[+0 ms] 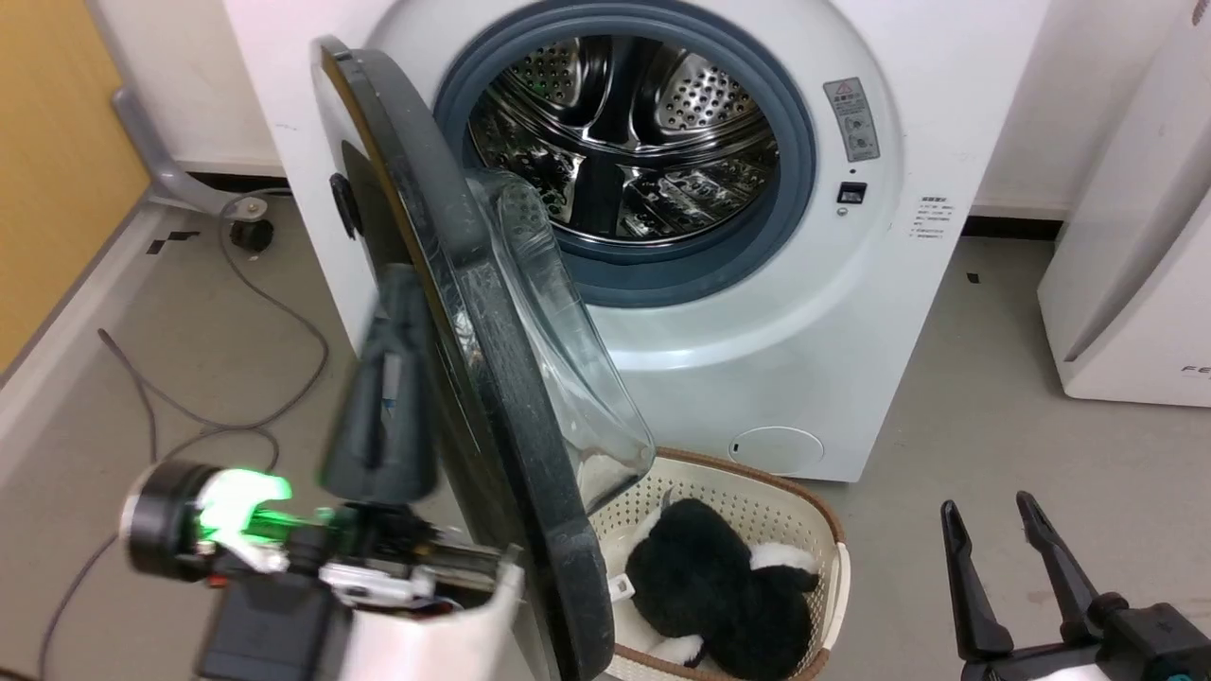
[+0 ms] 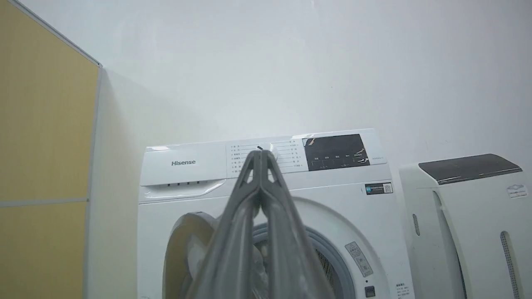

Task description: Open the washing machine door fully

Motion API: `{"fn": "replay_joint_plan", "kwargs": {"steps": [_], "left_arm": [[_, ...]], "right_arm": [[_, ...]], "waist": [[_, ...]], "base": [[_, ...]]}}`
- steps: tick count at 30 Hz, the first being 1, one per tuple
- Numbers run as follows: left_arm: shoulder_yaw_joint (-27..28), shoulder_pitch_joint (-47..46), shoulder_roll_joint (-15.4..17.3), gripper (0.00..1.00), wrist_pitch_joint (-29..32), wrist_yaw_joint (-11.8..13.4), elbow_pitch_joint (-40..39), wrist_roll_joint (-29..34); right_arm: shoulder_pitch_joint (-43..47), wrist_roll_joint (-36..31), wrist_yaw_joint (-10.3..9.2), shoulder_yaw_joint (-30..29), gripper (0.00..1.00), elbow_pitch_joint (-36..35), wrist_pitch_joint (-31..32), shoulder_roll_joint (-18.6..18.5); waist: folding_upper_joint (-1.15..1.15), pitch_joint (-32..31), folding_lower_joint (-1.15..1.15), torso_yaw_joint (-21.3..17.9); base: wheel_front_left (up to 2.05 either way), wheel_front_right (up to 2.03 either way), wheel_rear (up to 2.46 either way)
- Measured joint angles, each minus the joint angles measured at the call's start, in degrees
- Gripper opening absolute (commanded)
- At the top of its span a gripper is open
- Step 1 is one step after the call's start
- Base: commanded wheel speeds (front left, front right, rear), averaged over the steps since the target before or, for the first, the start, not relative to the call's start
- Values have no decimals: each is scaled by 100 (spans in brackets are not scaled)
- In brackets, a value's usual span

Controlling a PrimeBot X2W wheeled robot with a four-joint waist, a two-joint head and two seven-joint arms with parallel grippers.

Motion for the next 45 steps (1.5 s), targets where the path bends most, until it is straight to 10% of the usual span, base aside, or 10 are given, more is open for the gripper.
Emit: {"fn": "replay_joint_plan", "kwargs": {"steps": [23,45], "left_arm": [[-2095,439,218,0,0,-494,642,73],[-2119,672,166,0,0,-280,2312,-299]], "right_arm": [[31,107,0,3,100,47,0,1],[30,115,0,-42,100,116,0,2]], "waist": [[0,-3,0,311],[0,212,1,409]], "base": [[0,0,0],[0,0,0]]}}
